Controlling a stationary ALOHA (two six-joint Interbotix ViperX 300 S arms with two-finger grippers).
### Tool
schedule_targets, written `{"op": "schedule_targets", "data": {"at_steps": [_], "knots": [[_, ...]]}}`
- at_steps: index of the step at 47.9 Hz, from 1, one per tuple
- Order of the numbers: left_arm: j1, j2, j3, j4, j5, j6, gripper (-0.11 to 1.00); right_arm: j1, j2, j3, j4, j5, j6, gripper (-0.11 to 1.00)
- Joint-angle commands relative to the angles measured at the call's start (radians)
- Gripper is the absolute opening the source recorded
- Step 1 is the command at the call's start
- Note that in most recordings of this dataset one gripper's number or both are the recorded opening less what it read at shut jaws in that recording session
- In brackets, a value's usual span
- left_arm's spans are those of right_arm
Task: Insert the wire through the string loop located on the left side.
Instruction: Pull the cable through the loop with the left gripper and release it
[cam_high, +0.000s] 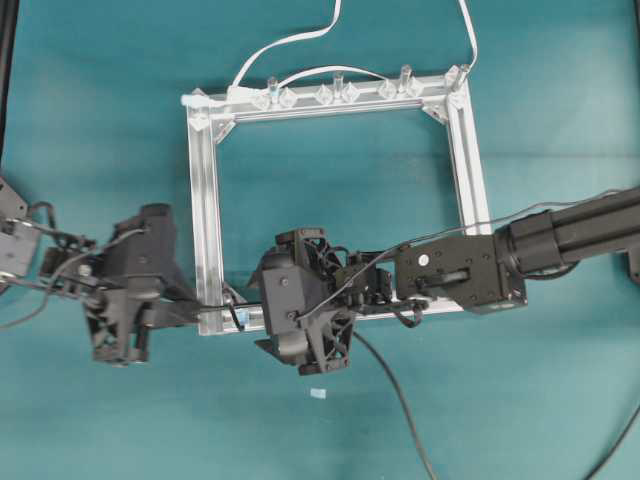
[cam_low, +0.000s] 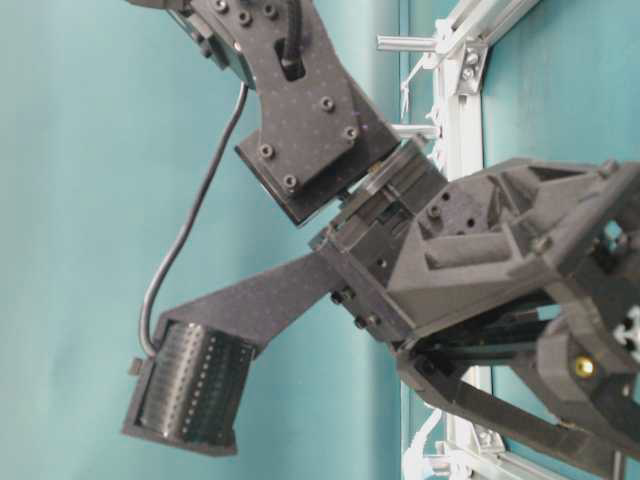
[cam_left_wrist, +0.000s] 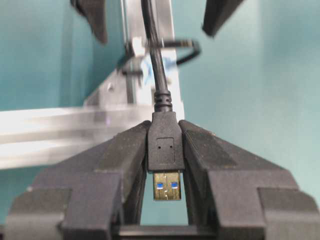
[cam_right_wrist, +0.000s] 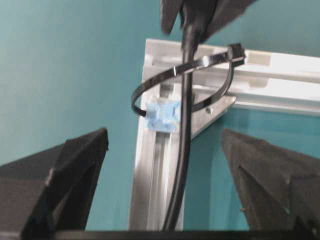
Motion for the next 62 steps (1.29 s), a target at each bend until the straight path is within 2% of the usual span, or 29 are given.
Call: {"op": "schedule_targets", "data": {"at_steps": [1,16,23,33,42,62], "knots": [[-0.014,-0.058,0.009,-0.002,0.046,-0.014,0.19,0.002,-0.020,-0.009,-0.002,-0.005,0.002,0.91],[-0.040,-0.209,0.081,-0.003,0.176,-0.041,0.19,0.002,-0.020,-0.009,-0.002,-0.003,0.002,0.91],[-0.040,-0.275,0.117,-0.003,0.207,-0.089,0.19,0.002,-0.021,-0.009,-0.002,-0.003,0.002,0.91],[-0.054,-0.360,0.147,-0.003,0.252,-0.097,0.19,0.005,-0.020,-0.009,-0.002,-0.003,0.002,0.91],[-0.081,-0.348,0.137,-0.003,0.256,-0.101,0.19,0.005,-0.021,-0.009,-0.002,-0.003,0.002,0.91],[-0.081,-0.221,0.091,0.003,0.244,-0.095,0.20,0.009,-0.020,-0.009,-0.002,-0.003,0.003,0.91]]}}
